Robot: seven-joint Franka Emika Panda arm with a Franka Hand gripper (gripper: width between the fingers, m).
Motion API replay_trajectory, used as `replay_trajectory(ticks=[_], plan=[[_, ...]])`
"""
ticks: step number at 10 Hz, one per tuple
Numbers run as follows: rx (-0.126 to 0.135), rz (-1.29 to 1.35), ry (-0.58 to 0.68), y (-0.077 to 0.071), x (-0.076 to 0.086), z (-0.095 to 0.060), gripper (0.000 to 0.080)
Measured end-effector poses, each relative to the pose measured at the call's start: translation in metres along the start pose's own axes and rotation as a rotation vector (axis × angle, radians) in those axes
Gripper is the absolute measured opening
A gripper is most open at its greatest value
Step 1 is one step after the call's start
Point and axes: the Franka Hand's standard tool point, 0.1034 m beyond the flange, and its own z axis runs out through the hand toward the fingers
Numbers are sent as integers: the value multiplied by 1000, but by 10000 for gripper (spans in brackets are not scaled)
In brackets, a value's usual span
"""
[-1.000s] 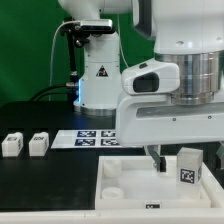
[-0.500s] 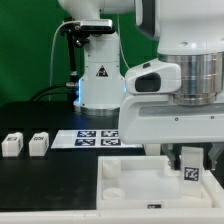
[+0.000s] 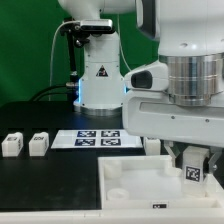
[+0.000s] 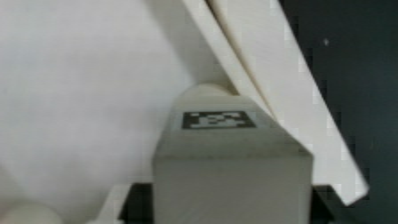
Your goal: Assemble one leg
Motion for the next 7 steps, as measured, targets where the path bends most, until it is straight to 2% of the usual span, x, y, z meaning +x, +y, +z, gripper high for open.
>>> replay_trajectory(ticks=[2,3,4,6,7], plan=[[61,371,-36,4,4,0,291],[119,552,-66,2,11,0,291],[161,700,-101,2,12,0,292],[169,904,-127,3,11,0,292],[168,910,-128,3,11,0,293]])
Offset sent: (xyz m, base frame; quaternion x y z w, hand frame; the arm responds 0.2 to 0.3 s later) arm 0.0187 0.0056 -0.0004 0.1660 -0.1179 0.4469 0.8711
